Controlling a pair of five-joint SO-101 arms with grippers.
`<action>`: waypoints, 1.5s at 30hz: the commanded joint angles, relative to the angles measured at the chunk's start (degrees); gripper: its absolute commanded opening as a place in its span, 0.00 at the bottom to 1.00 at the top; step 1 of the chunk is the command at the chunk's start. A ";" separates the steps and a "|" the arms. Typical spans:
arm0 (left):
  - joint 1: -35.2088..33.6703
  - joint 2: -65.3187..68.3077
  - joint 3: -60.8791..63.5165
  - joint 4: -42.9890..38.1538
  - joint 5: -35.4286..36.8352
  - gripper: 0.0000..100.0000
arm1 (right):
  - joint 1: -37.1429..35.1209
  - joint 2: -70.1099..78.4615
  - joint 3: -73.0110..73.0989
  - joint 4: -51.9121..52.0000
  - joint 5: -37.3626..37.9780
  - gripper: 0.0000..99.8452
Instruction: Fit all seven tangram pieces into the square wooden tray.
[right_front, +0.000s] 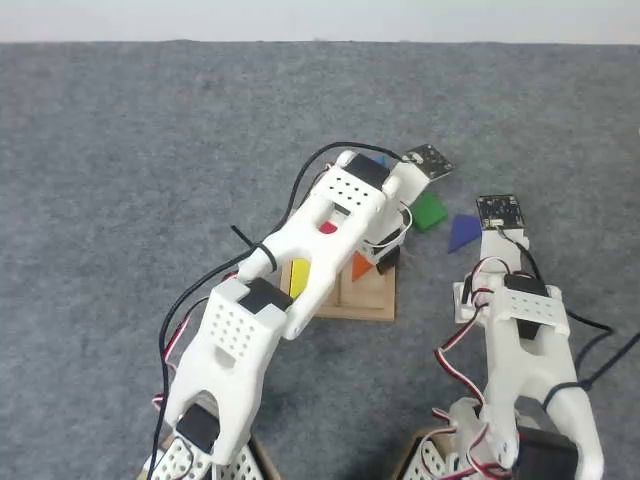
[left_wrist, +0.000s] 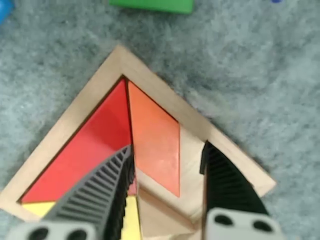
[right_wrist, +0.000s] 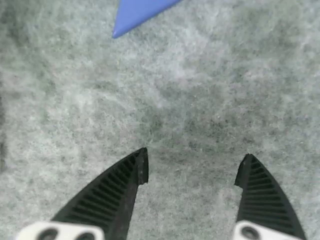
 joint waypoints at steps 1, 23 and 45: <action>1.93 0.97 0.31 2.90 -0.44 0.21 | -0.40 -1.80 -0.35 -0.84 0.53 0.29; -4.40 1.41 -1.10 0.09 -3.60 0.21 | -0.40 -1.80 -0.35 -0.84 0.53 0.29; 1.76 -3.16 -3.74 7.38 1.49 0.01 | -0.40 -1.80 -0.35 -0.84 0.53 0.29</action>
